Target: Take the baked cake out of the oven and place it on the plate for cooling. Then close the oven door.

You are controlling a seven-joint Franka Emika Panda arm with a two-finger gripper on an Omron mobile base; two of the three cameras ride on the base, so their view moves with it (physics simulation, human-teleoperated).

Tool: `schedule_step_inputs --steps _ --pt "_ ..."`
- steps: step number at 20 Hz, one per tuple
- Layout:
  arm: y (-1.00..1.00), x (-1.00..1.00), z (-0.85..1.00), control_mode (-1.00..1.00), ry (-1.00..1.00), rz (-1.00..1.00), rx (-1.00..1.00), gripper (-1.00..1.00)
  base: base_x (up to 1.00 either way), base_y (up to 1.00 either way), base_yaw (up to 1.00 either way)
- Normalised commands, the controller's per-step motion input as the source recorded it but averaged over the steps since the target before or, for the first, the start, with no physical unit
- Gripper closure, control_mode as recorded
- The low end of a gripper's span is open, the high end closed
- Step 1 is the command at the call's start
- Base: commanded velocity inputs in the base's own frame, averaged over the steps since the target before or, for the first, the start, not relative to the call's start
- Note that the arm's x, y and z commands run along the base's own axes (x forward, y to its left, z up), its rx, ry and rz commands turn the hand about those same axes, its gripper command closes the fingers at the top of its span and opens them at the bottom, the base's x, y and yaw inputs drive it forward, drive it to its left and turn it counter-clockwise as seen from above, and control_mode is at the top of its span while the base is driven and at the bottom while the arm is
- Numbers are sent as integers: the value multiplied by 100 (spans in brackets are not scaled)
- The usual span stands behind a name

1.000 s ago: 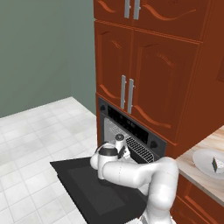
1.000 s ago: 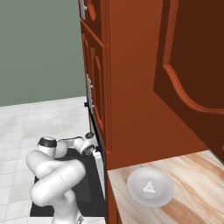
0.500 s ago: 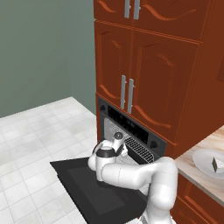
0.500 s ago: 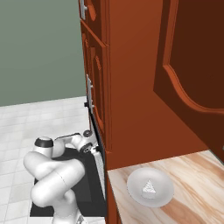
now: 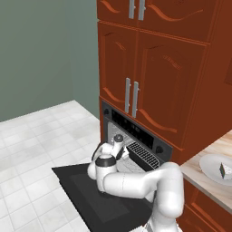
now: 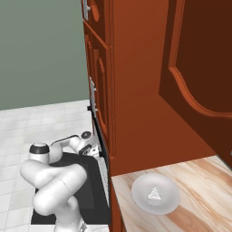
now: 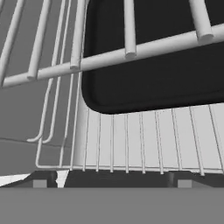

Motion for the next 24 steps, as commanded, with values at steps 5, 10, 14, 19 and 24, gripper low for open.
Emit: schedule_step_inputs --steps 5,10,14,19,24 --pt "31 -1 -3 -100 6 2 -1 -100 0 0 0" --pt "36 -10 0 -100 17 0 0 -100 0 0 0" --pt "38 -22 0 -100 18 2 0 -100 0 0 0" --pt "35 -31 0 -100 16 6 0 -100 0 0 0" --pt "35 -45 0 -100 4 7 0 -100 0 0 0"
